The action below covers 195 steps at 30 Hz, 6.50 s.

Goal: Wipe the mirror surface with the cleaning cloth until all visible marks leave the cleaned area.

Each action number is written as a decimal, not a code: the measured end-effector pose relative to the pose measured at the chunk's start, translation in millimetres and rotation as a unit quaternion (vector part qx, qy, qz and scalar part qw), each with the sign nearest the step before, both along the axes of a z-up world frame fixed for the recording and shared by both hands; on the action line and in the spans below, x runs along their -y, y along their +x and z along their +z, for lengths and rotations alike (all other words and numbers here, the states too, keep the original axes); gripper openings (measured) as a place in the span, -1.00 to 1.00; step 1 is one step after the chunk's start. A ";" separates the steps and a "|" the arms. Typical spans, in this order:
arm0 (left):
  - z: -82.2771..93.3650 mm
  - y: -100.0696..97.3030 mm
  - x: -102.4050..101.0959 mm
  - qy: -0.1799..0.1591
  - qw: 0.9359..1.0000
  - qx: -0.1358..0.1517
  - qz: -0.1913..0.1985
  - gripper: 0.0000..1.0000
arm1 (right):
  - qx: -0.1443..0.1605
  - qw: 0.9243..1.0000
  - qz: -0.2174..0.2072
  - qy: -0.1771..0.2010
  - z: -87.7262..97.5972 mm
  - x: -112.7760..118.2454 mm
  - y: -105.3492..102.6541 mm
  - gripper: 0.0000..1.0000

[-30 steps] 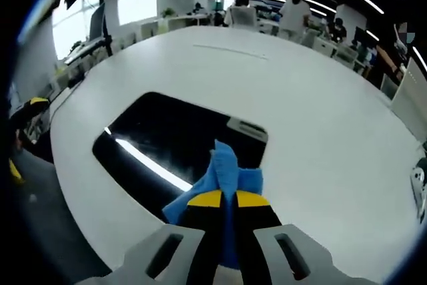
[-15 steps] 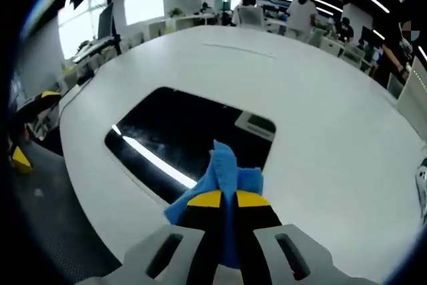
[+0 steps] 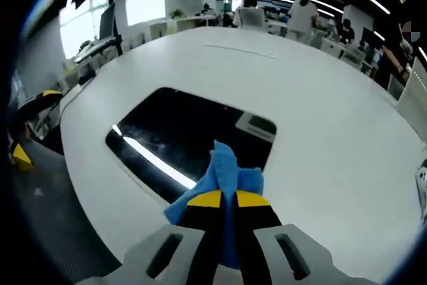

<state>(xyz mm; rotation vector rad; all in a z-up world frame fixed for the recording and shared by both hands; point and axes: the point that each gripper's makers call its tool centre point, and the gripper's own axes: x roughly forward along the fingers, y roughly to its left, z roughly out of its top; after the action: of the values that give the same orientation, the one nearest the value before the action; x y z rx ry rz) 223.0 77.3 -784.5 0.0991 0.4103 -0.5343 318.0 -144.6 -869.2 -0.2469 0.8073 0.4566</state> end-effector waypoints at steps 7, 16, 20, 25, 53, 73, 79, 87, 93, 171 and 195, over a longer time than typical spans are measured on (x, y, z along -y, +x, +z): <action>-0.3 0.1 -0.2 0.001 1.000 -0.001 0.000 0.80 | 0.001 1.000 0.005 -0.001 0.1 -4.8 -0.6 -1.00; -0.6 -0.1 0.1 0.001 1.000 -0.002 0.000 0.80 | 0.007 1.000 0.017 0.007 0.1 -18.6 -0.4 -1.00; -0.4 0.0 0.3 0.000 1.000 -0.001 -0.001 0.80 | 0.012 0.999 0.027 0.012 0.0 -31.9 0.5 -1.00; 0.2 -0.1 1.0 -0.002 1.000 0.000 -0.003 0.78 | 0.014 0.999 0.038 0.016 0.5 -47.7 1.4 -1.00; -0.3 -0.6 0.9 -0.002 1.000 -0.002 -0.005 0.78 | 0.011 0.994 0.111 0.021 0.9 -127.9 -0.1 -1.00; -0.9 -0.9 1.7 -0.004 1.000 -0.004 -0.007 0.75 | 0.009 0.987 0.156 0.030 1.7 -178.2 -8.3 -1.00; -0.9 -1.0 2.1 -0.004 1.000 -0.004 -0.008 0.75 | 0.009 0.986 0.164 0.035 1.6 -185.4 -8.9 -0.99; -1.2 -1.2 3.0 -0.005 1.000 -0.005 -0.010 0.74 | 0.017 0.984 0.174 0.039 1.4 -184.6 -9.1 -1.00; -0.8 -0.9 2.8 -0.005 1.000 -0.004 -0.009 0.74 | 0.031 0.981 0.187 0.034 1.1 -184.6 -8.4 -1.00; -2.0 -1.1 2.4 -0.004 1.000 -0.009 -0.009 0.79 | 0.025 0.989 0.144 0.011 -2.5 -195.0 96.4 -1.00; -1.2 -1.8 3.2 -0.007 1.000 -0.008 -0.011 0.78 | 0.021 0.989 0.146 0.006 -1.0 -171.7 92.0 -1.00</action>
<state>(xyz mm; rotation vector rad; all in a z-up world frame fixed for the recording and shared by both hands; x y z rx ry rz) 221.3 74.1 -785.7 0.0862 0.4208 -0.5591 410.0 27.0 -870.2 -0.3637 0.7294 0.7288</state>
